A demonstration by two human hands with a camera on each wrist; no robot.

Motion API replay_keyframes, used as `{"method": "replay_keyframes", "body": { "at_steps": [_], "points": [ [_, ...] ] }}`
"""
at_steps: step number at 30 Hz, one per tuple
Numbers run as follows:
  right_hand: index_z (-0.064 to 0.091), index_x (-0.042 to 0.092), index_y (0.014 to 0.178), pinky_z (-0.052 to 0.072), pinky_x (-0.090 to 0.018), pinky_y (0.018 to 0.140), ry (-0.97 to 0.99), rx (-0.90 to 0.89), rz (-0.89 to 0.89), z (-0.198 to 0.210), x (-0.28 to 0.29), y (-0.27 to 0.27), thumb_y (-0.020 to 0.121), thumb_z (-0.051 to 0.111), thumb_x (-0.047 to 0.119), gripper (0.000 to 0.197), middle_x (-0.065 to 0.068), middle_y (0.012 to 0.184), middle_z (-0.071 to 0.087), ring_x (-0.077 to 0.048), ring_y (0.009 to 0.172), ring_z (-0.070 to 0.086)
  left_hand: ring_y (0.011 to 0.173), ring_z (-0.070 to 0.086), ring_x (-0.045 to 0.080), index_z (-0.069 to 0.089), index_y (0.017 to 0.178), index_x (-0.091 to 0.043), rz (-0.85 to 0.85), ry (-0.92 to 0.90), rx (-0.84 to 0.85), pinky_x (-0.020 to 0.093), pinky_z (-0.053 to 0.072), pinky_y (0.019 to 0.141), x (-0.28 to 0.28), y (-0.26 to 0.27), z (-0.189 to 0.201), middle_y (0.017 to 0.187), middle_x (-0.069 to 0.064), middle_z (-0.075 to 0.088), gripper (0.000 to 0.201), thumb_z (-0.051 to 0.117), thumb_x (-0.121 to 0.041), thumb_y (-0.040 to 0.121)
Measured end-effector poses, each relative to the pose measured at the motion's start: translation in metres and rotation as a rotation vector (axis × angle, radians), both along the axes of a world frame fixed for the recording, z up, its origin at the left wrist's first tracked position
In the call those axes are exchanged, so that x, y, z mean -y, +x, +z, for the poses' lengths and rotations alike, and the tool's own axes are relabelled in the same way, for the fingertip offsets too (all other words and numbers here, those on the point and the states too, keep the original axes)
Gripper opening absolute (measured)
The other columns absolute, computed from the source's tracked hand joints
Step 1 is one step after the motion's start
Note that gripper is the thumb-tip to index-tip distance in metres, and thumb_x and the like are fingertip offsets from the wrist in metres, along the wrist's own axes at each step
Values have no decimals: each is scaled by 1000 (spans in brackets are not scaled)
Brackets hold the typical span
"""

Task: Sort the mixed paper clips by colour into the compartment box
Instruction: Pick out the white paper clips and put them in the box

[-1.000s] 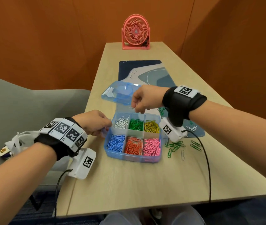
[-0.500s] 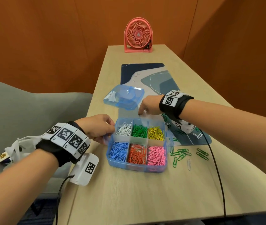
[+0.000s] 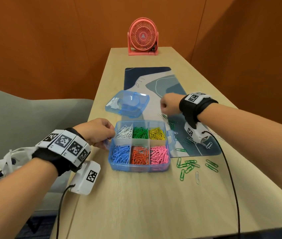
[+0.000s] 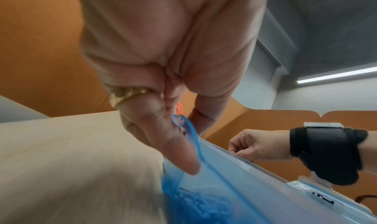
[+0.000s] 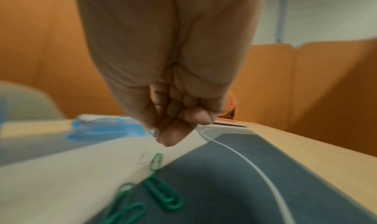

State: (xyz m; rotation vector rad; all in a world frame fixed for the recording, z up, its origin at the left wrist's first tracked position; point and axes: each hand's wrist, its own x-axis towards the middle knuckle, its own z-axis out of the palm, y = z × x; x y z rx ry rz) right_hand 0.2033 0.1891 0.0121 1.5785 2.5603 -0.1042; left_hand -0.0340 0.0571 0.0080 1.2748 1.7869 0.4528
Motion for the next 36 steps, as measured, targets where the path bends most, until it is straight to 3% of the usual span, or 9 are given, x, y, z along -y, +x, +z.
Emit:
{"method": "replay_keyframes", "body": {
  "at_steps": [6, 9, 12, 17, 23, 27, 29, 32, 36],
  "points": [
    [70, 6, 95, 43, -26, 69, -22, -134, -160, -4, -13, 18, 83, 56, 4, 18, -8, 97, 69, -19, 82, 57, 37, 57, 13, 50, 89, -10, 19, 20, -8, 19, 44, 35, -5, 3, 1, 67, 9, 58, 9, 50, -1, 91],
    [72, 4, 92, 50, -27, 70, -33, -186, -170, -9, -13, 10, 80, 61, 4, 16, -7, 93, 71, -21, 84, 62, 39, 58, 13, 51, 89, -10, 23, 11, -15, 22, 49, 39, -8, 4, 1, 67, 9, 59, 8, 50, -2, 91],
    [72, 6, 88, 48, -24, 63, -59, -211, -147, -11, -11, 1, 81, 64, 6, 11, -6, 86, 70, -19, 79, 61, 40, 59, 13, 51, 89, -10, 30, 9, -12, 22, 50, 41, -10, 3, 0, 68, 8, 59, 8, 50, -3, 91],
    [72, 1, 97, 56, -35, 84, -97, -37, -114, -16, -12, -11, 81, 66, 9, 19, -13, 97, 72, -27, 92, 68, 40, 59, 13, 52, 88, -10, 48, 26, -8, 22, 51, 41, -13, 2, -2, 68, 9, 59, 8, 52, -3, 91],
    [70, 2, 99, 49, -30, 72, -108, -24, -101, -15, -9, -14, 84, 55, 6, 22, -14, 101, 70, -23, 81, 58, 43, 60, 15, 53, 88, -10, 67, 33, -21, 24, 52, 44, -17, 1, -4, 67, 9, 61, 6, 54, -4, 91],
    [69, 1, 97, 54, -36, 78, -150, 48, -94, -14, -7, -10, 81, 67, 16, 22, -14, 96, 70, -28, 84, 62, 42, 60, 14, 52, 88, -10, 78, 36, -15, 24, 53, 44, -17, 2, -4, 68, 10, 61, 7, 54, -4, 91],
    [68, 2, 95, 51, -33, 73, -157, 53, -82, -12, -4, -9, 78, 74, 19, 25, -11, 90, 67, -25, 81, 60, 42, 60, 14, 52, 88, -10, 81, 40, -15, 24, 53, 44, -17, 2, -4, 68, 10, 61, 7, 54, -4, 91],
    [67, 8, 86, 49, -31, 69, -142, -37, -91, -8, 2, -1, 75, 76, 16, 16, -6, 83, 64, -22, 79, 59, 43, 59, 16, 50, 89, -13, 97, 59, -25, 27, 56, 49, -17, 3, -5, 69, 11, 62, 10, 54, -3, 90],
    [67, 16, 73, 51, -28, 67, -222, -188, -128, -1, 15, 23, 76, 66, 12, 5, -1, 71, 67, -15, 66, 58, 49, 60, 19, 48, 89, -15, 126, 90, -60, 33, 57, 57, -20, 6, -5, 74, 15, 63, 12, 55, -4, 90]
  ]
}}
